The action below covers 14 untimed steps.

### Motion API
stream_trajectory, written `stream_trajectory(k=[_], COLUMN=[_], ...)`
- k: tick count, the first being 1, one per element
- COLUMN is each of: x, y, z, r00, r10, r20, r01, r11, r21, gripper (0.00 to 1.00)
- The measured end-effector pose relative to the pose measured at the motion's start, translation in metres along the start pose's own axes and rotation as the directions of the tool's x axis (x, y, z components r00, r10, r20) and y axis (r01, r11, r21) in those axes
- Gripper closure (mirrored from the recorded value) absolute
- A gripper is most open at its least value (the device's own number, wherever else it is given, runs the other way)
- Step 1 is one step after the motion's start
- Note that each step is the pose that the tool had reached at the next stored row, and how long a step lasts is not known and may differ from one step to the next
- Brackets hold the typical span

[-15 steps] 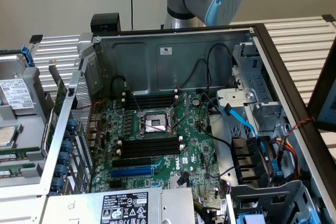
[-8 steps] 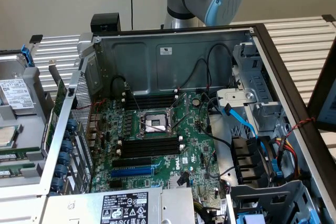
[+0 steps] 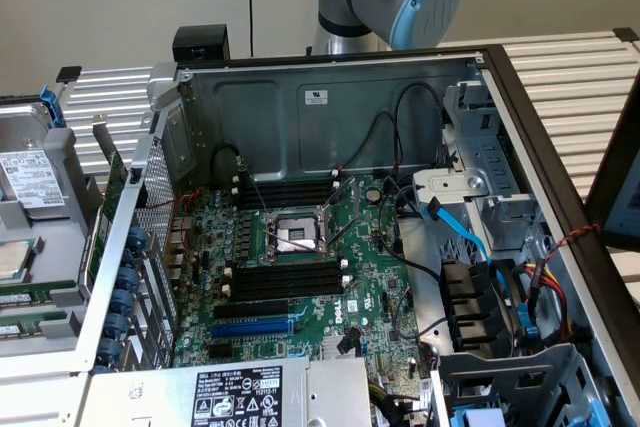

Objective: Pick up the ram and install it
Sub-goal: 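Pick up the ram and move it above insertion slot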

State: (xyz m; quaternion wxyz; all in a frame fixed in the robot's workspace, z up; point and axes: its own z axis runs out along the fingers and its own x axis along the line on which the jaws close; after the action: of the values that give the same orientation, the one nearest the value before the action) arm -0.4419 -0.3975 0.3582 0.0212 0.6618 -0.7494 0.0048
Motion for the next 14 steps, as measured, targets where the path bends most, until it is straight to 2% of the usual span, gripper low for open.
stream_trajectory(k=[3, 6, 8, 10, 14], x=[0.0, -0.0001, 0.0, -0.0001, 0.0001], y=[0.0001, 0.0002, 0.0001, 0.0002, 0.0009], z=[0.0003, 0.0005, 0.0008, 0.0007, 0.001], r00=[0.9985, 0.9941, 0.9896, 0.9867, 0.9865], r10=[-0.055, -0.109, -0.143, -0.161, -0.161], r20=[0.0008, 0.0031, 0.0101, 0.0214, 0.0265], r01=[0.055, 0.109, 0.143, 0.161, 0.161], r11=[0.9985, 0.9941, 0.9897, 0.987, 0.9869], r21=[0.0022, 0.0039, 0.0055, 0.0062, 0.0065], gripper=[0.89, 0.89, 0.89, 0.89, 0.89])
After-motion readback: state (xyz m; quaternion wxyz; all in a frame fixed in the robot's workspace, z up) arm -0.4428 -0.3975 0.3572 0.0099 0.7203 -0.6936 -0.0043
